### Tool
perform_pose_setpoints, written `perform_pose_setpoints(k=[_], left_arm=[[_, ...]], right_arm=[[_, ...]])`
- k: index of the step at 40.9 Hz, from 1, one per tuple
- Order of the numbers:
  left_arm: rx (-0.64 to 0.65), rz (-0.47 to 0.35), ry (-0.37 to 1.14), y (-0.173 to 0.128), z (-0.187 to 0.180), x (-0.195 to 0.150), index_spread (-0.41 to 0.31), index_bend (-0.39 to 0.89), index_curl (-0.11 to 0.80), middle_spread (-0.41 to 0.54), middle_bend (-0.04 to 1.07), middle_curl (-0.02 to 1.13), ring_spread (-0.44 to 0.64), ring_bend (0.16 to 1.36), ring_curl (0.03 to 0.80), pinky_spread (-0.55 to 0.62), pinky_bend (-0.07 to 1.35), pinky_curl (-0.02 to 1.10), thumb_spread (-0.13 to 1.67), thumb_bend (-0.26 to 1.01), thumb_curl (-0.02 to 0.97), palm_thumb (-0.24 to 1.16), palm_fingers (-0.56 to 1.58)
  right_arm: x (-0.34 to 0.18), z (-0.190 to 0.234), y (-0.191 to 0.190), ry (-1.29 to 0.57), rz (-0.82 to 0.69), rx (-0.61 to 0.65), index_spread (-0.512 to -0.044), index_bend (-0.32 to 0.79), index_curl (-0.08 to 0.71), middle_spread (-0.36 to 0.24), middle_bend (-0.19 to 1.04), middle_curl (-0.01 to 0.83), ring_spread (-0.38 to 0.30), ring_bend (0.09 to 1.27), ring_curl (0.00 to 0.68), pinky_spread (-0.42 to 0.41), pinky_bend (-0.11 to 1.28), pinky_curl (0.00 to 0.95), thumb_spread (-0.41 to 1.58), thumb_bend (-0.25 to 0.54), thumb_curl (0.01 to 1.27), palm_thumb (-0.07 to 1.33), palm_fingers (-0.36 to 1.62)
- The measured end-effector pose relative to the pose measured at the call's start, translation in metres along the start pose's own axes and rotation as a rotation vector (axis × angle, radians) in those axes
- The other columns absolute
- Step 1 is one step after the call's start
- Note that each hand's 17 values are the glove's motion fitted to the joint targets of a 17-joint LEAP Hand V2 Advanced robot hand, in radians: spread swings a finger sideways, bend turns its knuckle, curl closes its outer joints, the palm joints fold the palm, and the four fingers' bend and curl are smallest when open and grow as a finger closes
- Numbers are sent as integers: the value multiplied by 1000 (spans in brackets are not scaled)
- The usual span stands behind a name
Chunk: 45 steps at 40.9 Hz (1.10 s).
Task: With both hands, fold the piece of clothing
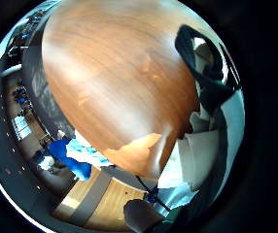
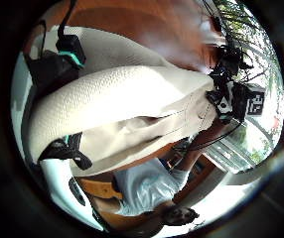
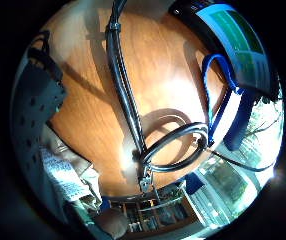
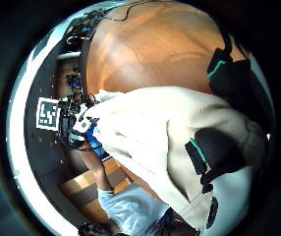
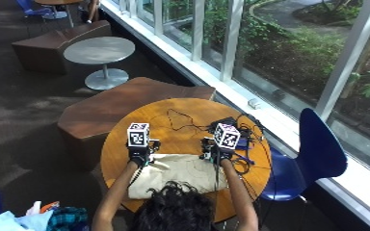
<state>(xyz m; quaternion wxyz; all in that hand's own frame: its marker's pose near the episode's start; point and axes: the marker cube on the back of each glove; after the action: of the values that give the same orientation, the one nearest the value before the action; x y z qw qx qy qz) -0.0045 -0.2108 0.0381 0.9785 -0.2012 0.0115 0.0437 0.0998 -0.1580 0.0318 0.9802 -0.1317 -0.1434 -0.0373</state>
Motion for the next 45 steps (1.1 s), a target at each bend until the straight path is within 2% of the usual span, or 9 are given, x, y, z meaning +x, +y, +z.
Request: perform_pose_setpoints(k=[4, 7, 10, 12, 21, 28, 36, 38, 45], left_arm=[[149, -29, -90, -15, -2, -6, -284, 154, 424, -326, 394, 491, -378, 738, 438, -198, 268, 399, 1074, -32, 399, 804, 947], [508, -35, -187, 1, -12, 4, -246, 155, 431, -263, 307, 497, -301, 649, 443, -89, 269, 426, 1072, -64, 381, 715, 674], [1008, 52, -226, 14, -34, 29, -228, 156, 426, -232, 264, 480, -250, 600, 419, -24, 254, 415, 1067, -58, 372, 660, 659], [1157, 81, -239, 26, -32, 38, -219, 148, 416, -226, 231, 452, -230, 575, 392, 7, 244, 398, 1064, -51, 367, 631, 679], [555, 6, -234, 53, 80, 25, -218, 147, 400, -207, 179, 425, -148, 459, 350, 62, 256, 396, 1205, -32, 319, 500, 695], [319, 19, -156, 41, 100, 21, -148, 114, 373, -57, 117, 392, 47, 457, 355, 204, 341, 432, 1363, -45, 243, 286, 367], [304, -4, -127, 43, 96, 39, -120, 145, 356, 14, 154, 357, 186, 442, 324, 294, 416, 426, 1442, -27, 184, 113, 307], [295, -5, -132, 41, 95, 45, -117, 152, 358, 17, 160, 354, 202, 444, 321, 299, 430, 428, 1458, -22, 177, 92, 322], [256, 77, -114, 16, 106, 73, -111, 153, 359, 30, 168, 348, 245, 450, 319, 321, 459, 428, 1501, -10, 160, 45, 320]], right_arm=[[31, 4, -9, -183, 36, 77, -295, 216, 345, -199, 287, 440, -204, 578, 423, -218, 519, 396, 1098, -28, 343, 887, 851], [35, -3, 23, -261, 96, 271, -295, 234, 381, -172, 260, 442, -165, 511, 431, -127, 488, 413, 1128, -27, 345, 862, 766], [36, 0, 66, -277, 211, 438, -296, 202, 375, -152, 230, 428, -143, 458, 399, -67, 466, 388, 1154, -24, 348, 841, 783], [35, 8, 89, -259, 299, 477, -296, 183, 370, -144, 214, 422, -129, 432, 381, -35, 447, 372, 1167, -21, 351, 833, 798], [30, 69, 135, -157, 530, 298, -246, -1, 268, -11, 153, 392, 8, 504, 393, 59, 621, 407, 1201, -74, 294, 475, 656], [27, 81, 129, -123, 563, 299, -216, -48, 169, 61, 132, 353, -34, 749, 445, 6, 757, 439, 1214, -16, 301, 449, 661], [31, 85, 120, -214, 529, 304, -207, -29, 89, -29, 301, 402, -146, 889, 477, -134, 814, 469, 1243, 63, 356, 644, 875], [34, 80, 119, -239, 525, 314, -212, -14, 85, -102, 412, 446, -168, 918, 499, -144, 861, 499, 1180, 102, 395, 758, 1039], [67, 41, 115, -305, 544, 315, -240, 49, 92, -174, 456, 472, -194, 949, 522, -179, 893, 533, 1029, 115, 458, 914, 1108]])
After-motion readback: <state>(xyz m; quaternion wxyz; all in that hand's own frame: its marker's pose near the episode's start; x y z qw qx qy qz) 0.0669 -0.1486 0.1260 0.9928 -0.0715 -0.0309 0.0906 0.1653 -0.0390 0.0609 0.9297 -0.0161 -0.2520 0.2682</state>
